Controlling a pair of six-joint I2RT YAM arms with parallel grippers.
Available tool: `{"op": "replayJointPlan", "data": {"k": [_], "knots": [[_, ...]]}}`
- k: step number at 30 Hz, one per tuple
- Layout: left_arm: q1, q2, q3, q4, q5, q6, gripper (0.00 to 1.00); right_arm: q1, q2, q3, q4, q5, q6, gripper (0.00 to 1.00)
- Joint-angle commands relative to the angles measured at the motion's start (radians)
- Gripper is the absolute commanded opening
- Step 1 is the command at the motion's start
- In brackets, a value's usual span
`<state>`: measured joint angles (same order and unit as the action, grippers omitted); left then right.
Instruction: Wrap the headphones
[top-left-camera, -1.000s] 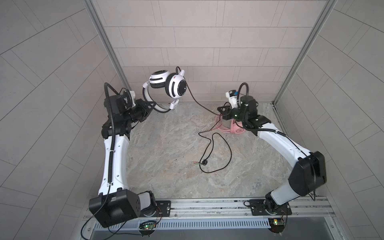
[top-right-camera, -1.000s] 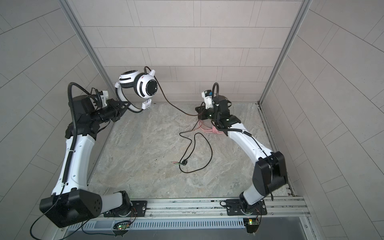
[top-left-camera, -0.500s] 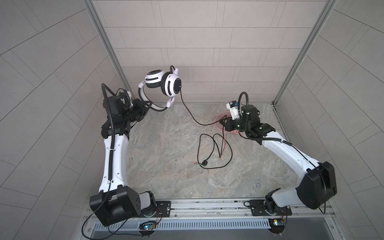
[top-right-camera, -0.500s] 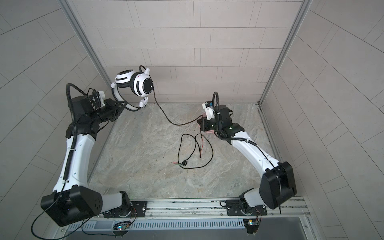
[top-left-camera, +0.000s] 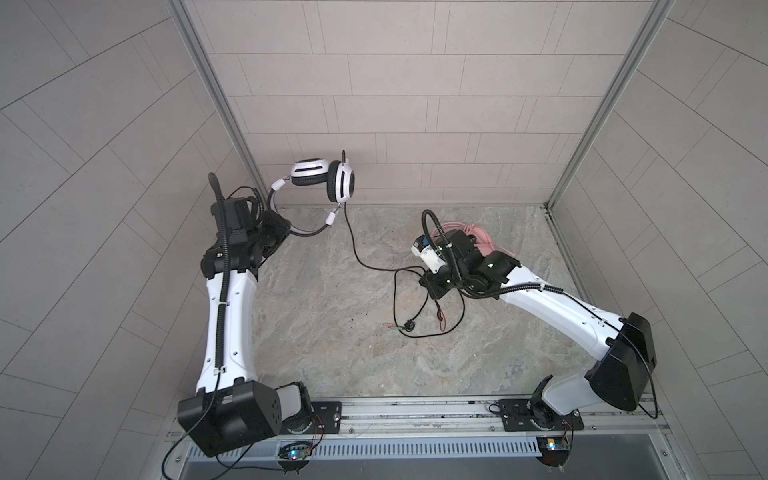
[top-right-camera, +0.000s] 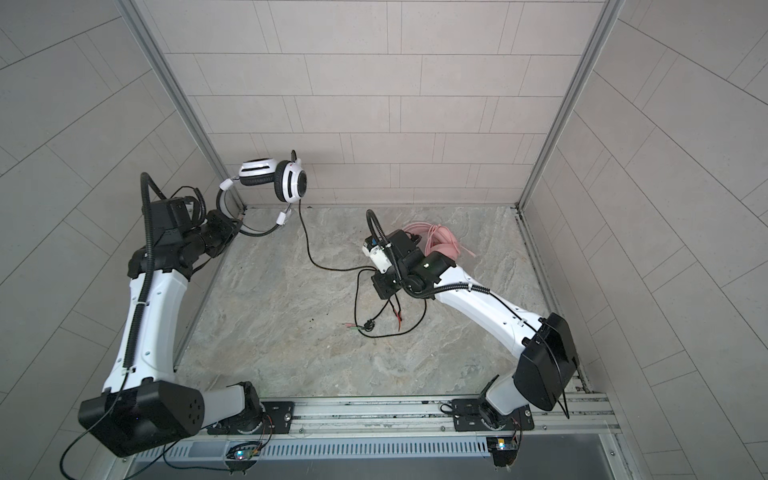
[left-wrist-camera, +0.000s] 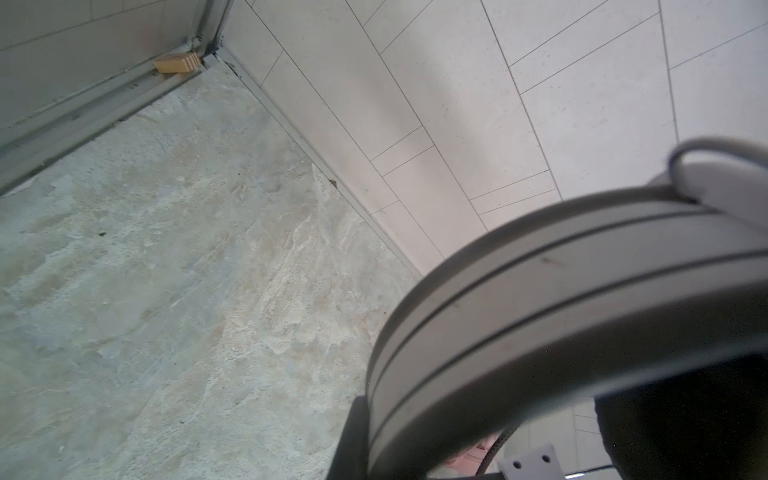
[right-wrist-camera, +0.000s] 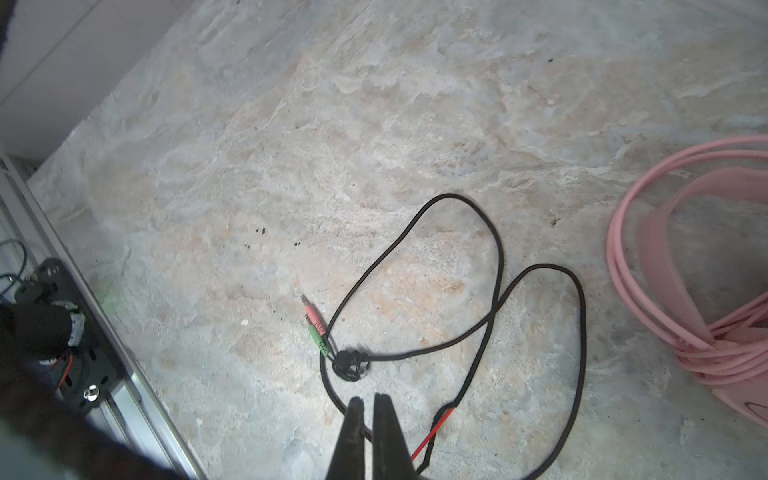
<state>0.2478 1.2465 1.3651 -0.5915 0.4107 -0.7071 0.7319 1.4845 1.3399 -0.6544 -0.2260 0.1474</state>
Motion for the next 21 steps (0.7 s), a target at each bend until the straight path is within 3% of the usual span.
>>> {"op": "replayJointPlan", "data": {"k": [1,8,10,13,16,21], "knots": [[-0.061,-0.045,0.032,-0.046,-0.131,0.121,0.00,0.060,-0.045,0.052,-0.143,0.099,-0.073,0.02],[-0.309,0.061,0.099,-0.198,-0.405,0.360,0.00,0.131,-0.074,0.192,-0.220,0.156,-0.130,0.03],[-0.362,0.090,0.096,-0.208,-0.422,0.383,0.00,0.131,-0.083,0.217,-0.221,0.167,-0.141,0.03],[-0.428,0.126,0.080,-0.208,-0.398,0.407,0.00,0.130,-0.090,0.233,-0.221,0.198,-0.156,0.04],[-0.486,0.153,0.059,-0.216,-0.303,0.470,0.00,0.129,-0.096,0.239,-0.220,0.258,-0.174,0.04],[-0.520,0.173,0.048,-0.266,-0.169,0.539,0.00,0.073,-0.099,0.239,-0.206,0.262,-0.165,0.04]]}}
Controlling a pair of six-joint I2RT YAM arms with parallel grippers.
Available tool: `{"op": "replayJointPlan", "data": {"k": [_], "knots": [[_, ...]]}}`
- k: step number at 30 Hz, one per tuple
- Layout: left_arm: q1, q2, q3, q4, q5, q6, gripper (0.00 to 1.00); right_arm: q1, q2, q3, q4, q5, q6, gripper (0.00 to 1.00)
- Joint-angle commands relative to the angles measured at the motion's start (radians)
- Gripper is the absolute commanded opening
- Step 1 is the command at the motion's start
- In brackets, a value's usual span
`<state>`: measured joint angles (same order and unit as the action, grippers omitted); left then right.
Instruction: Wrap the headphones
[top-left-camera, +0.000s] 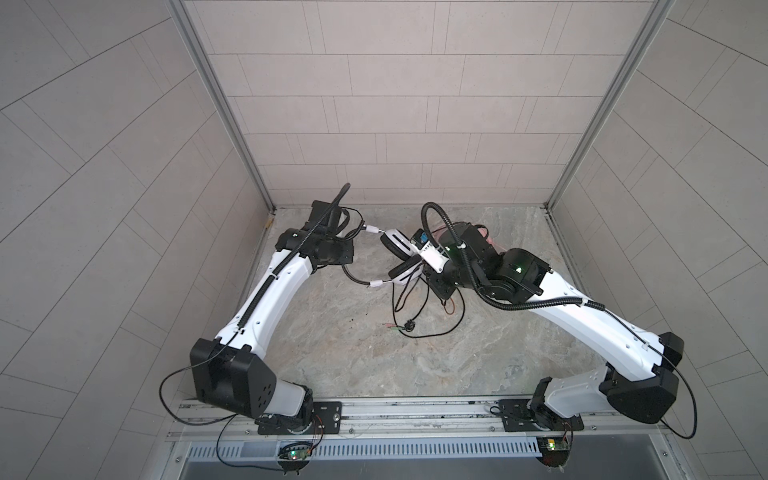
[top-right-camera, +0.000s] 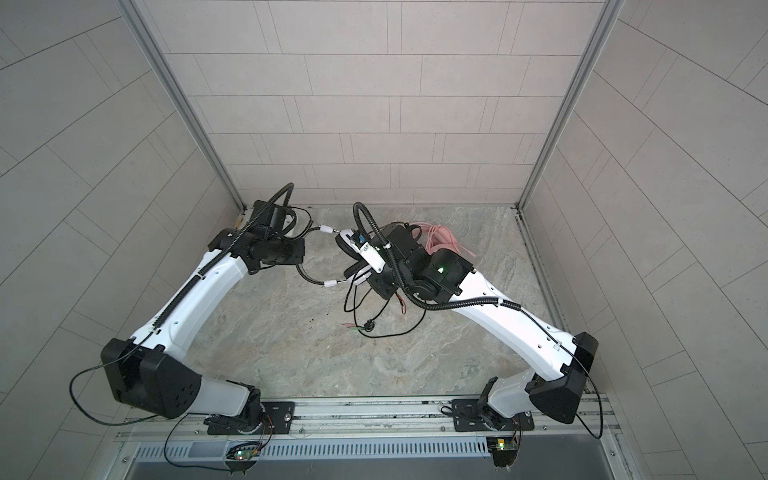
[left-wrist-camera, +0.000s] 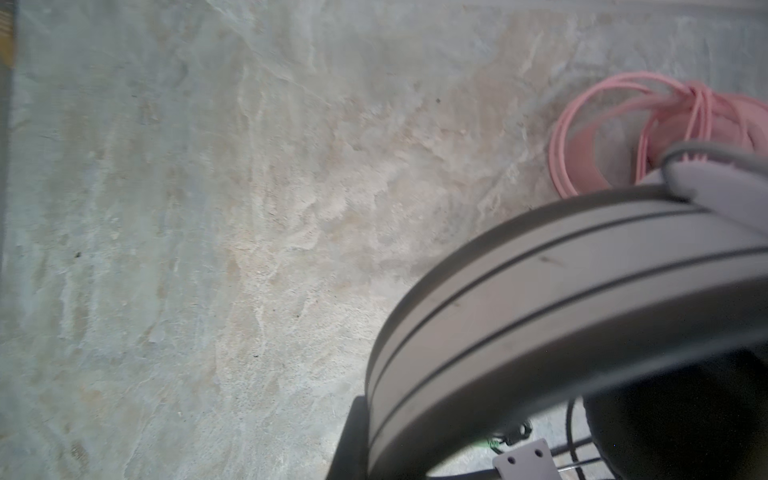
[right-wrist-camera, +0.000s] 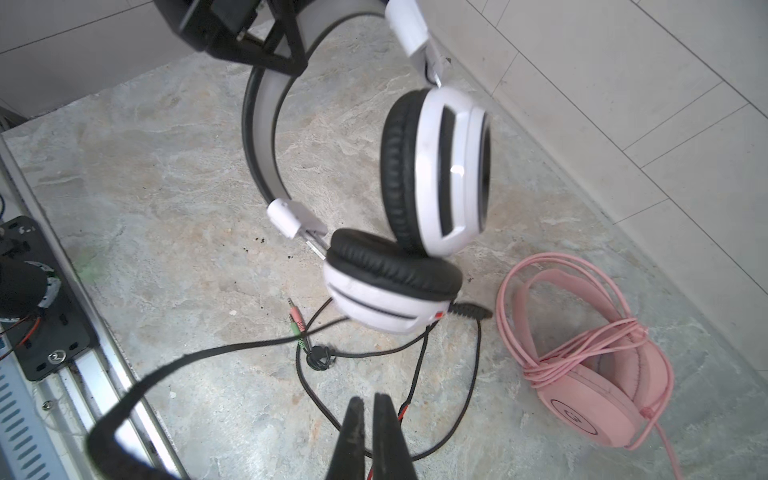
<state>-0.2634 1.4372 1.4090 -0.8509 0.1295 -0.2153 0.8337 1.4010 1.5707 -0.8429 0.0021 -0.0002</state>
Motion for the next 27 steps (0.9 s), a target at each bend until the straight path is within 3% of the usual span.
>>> {"op": "replayJointPlan", "data": {"k": [1,6,14,21,27], "knots": [[-0.012,-0.023,0.003,-0.012,0.142,0.058,0.00,-0.041,-0.015,0.005,-0.012,0.034,-0.012,0.04],[-0.041,-0.062,-0.014,-0.044,0.216,0.123,0.00,-0.104,-0.013,0.010,0.004,0.031,0.000,0.04],[-0.053,-0.075,-0.047,-0.032,0.350,0.107,0.00,-0.127,0.010,0.026,0.034,-0.103,0.021,0.04],[-0.109,-0.026,-0.046,0.033,0.474,0.067,0.00,-0.118,0.015,0.034,0.000,0.008,-0.009,0.04],[-0.148,-0.026,-0.060,0.003,0.577,0.098,0.00,-0.168,0.019,0.031,0.024,0.003,0.000,0.04]]}}
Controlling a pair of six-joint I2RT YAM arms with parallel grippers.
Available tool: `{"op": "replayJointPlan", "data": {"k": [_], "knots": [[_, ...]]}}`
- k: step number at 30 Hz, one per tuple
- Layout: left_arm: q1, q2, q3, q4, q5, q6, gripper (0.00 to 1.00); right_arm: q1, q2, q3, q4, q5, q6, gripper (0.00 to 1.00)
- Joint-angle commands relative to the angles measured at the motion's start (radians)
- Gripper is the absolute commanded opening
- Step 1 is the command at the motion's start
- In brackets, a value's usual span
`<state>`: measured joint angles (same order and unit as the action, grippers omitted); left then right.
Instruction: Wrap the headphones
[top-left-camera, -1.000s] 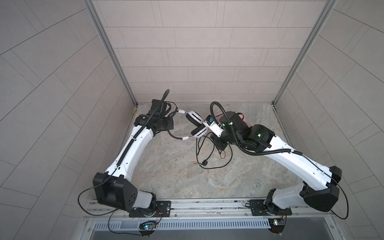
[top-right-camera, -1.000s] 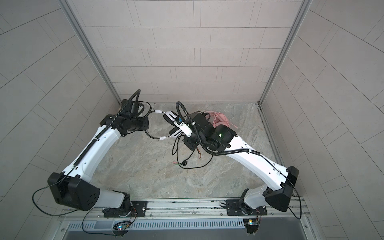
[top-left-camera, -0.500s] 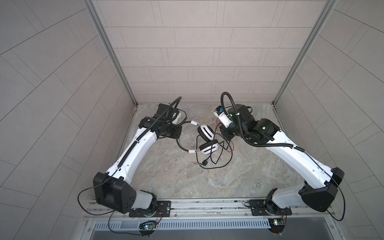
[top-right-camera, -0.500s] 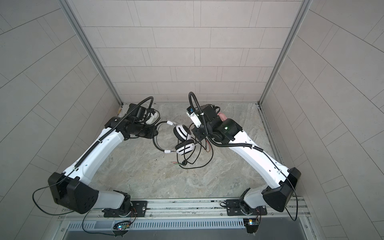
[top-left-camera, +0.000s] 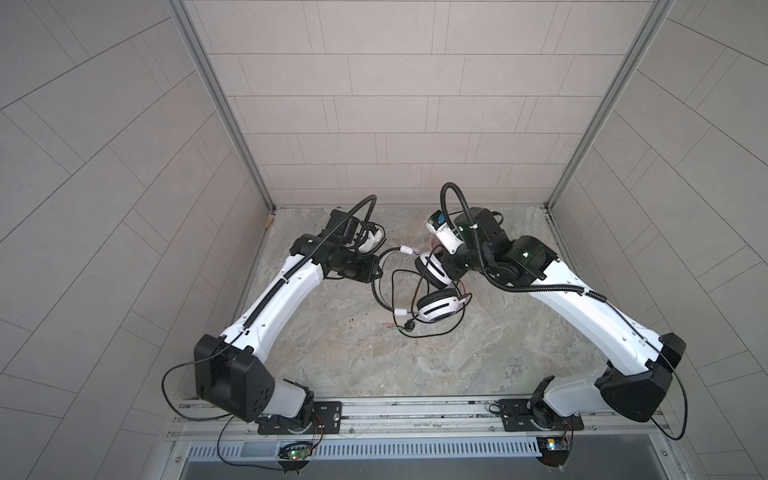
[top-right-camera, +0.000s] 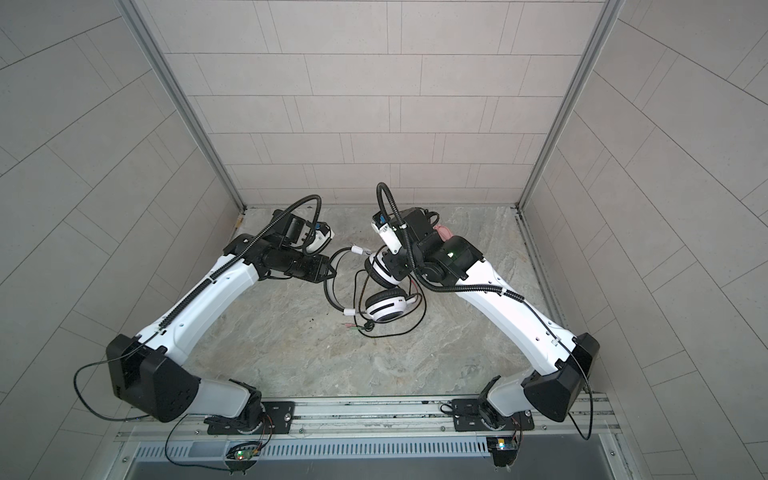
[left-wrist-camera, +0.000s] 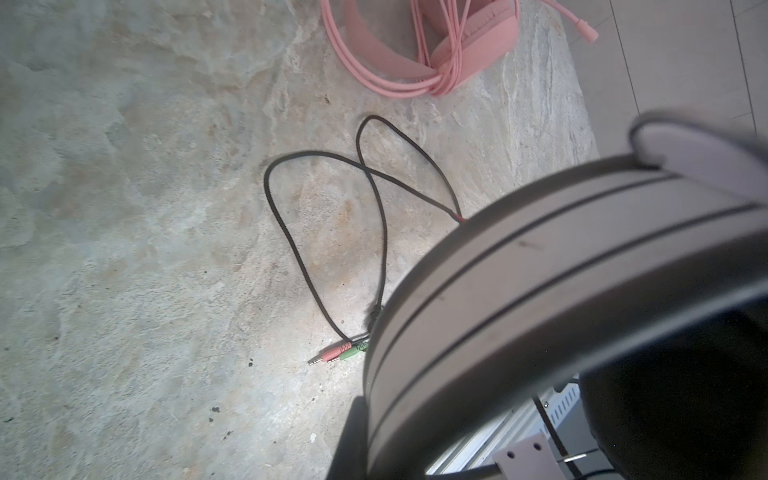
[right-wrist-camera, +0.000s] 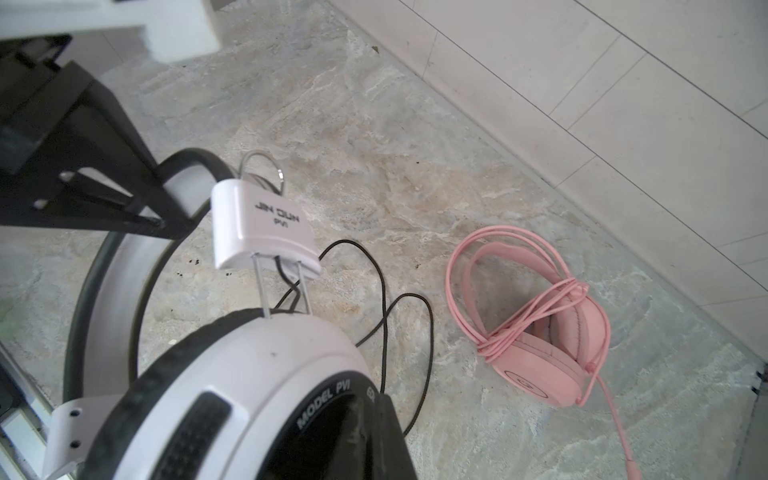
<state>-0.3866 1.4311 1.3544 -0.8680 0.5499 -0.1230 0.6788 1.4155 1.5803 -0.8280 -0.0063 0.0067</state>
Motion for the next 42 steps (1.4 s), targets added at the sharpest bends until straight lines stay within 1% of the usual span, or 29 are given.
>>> {"op": "replayJointPlan", "data": {"k": [1,5,11,13,17,21,24,27,29,36,42], "knots": [[-0.029,-0.025,-0.015,0.015,0.166,0.011,0.00,-0.020,0.007,0.020,0.016,0.007,-0.004,0.04],[-0.034,-0.043,-0.036,0.001,0.216,0.030,0.00,-0.042,0.020,0.023,0.039,-0.018,0.009,0.04],[-0.053,-0.044,-0.037,-0.002,0.251,0.044,0.00,-0.068,0.040,0.022,0.076,-0.064,0.031,0.04],[-0.059,-0.047,-0.030,-0.001,0.269,0.045,0.00,-0.072,0.052,0.017,0.083,-0.061,0.035,0.04],[-0.057,-0.069,-0.026,-0.004,0.230,0.050,0.00,-0.107,0.055,-0.024,0.109,-0.057,0.055,0.04],[-0.055,-0.105,-0.032,0.012,0.251,0.040,0.00,-0.173,0.051,-0.097,0.168,-0.117,0.102,0.04],[-0.052,-0.137,-0.043,0.045,0.254,0.021,0.00,-0.197,0.057,-0.140,0.209,-0.136,0.119,0.04],[-0.041,-0.167,-0.041,0.099,0.291,-0.014,0.00,-0.211,0.065,-0.172,0.238,-0.156,0.130,0.04],[-0.031,-0.186,-0.040,0.150,0.324,-0.051,0.00,-0.221,0.068,-0.190,0.259,-0.170,0.140,0.04],[0.021,-0.250,-0.041,0.334,0.382,-0.195,0.00,-0.266,0.059,-0.272,0.338,-0.209,0.184,0.04],[0.059,-0.284,-0.046,0.413,0.393,-0.274,0.00,-0.292,0.060,-0.310,0.391,-0.271,0.216,0.04]]}}
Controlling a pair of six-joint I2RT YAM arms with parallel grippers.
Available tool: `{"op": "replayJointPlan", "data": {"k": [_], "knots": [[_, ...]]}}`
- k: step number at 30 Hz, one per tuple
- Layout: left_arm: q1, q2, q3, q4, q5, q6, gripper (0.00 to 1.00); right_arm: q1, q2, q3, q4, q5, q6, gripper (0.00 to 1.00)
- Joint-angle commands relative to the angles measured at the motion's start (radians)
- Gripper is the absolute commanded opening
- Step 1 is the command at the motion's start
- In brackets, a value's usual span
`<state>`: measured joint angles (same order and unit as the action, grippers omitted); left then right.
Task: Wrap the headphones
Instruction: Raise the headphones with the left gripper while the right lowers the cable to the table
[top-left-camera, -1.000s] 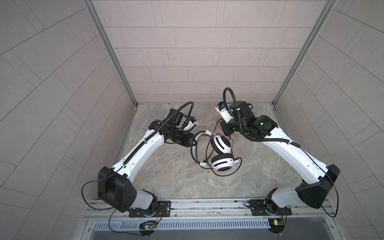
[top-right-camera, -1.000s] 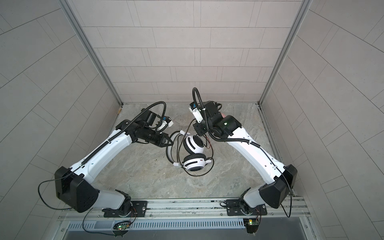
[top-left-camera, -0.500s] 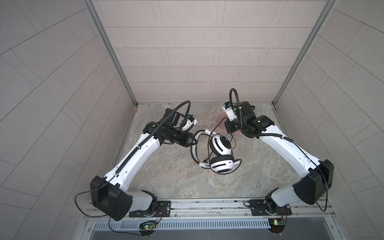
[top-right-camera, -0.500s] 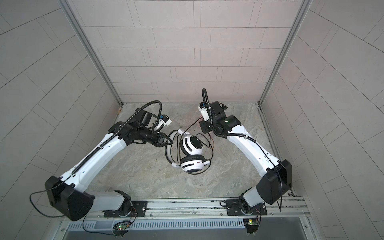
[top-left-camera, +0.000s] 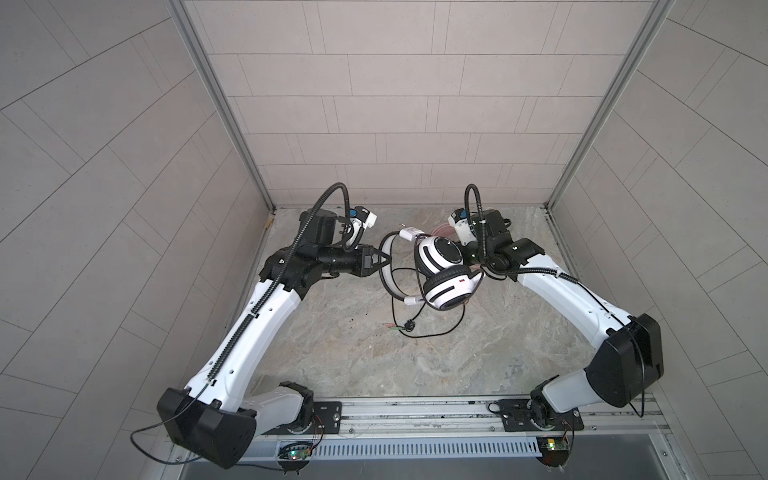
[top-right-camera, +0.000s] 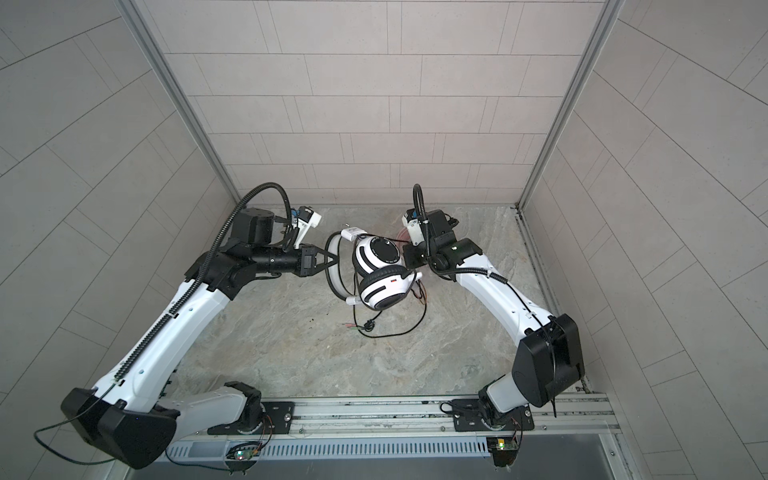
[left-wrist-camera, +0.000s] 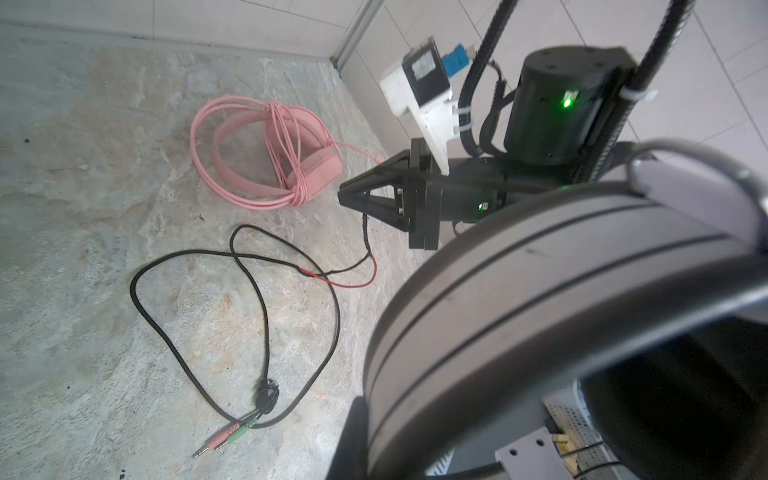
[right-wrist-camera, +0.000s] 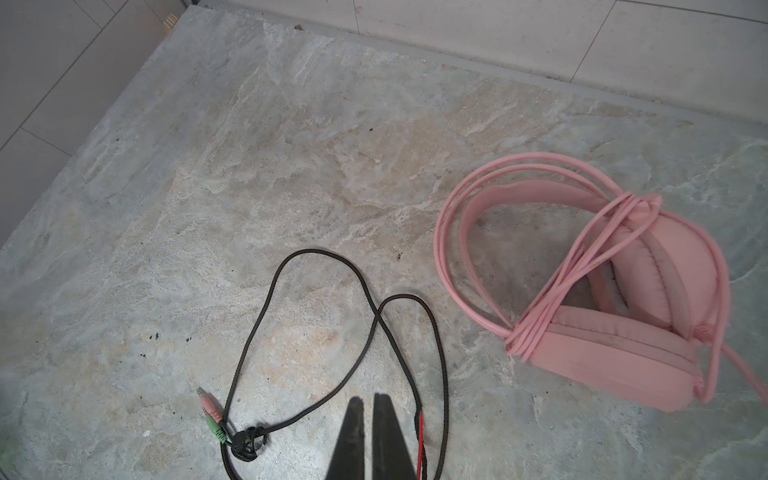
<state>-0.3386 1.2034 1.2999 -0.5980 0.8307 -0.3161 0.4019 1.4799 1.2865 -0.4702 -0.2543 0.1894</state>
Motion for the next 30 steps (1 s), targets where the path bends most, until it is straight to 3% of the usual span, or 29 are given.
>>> {"op": "replayJointPlan", "data": {"k": [1,8,16,22,30], "knots": [[0.014,-0.061,0.006,0.159,0.113,-0.093,0.00,-0.015,-0.003,-0.019,0.042,-0.037,0.039,0.04],[0.036,-0.063,-0.003,0.225,0.099,-0.159,0.00,-0.015,0.005,-0.056,0.150,-0.193,0.103,0.07],[0.071,-0.042,0.022,0.312,0.077,-0.234,0.00,-0.013,-0.027,-0.099,0.162,-0.195,0.099,0.07],[0.110,-0.044,0.015,0.483,0.058,-0.370,0.00,-0.014,-0.032,-0.148,0.177,-0.209,0.106,0.08],[0.145,-0.035,0.013,0.597,-0.045,-0.487,0.00,0.000,-0.034,-0.182,0.226,-0.250,0.137,0.10]]}}
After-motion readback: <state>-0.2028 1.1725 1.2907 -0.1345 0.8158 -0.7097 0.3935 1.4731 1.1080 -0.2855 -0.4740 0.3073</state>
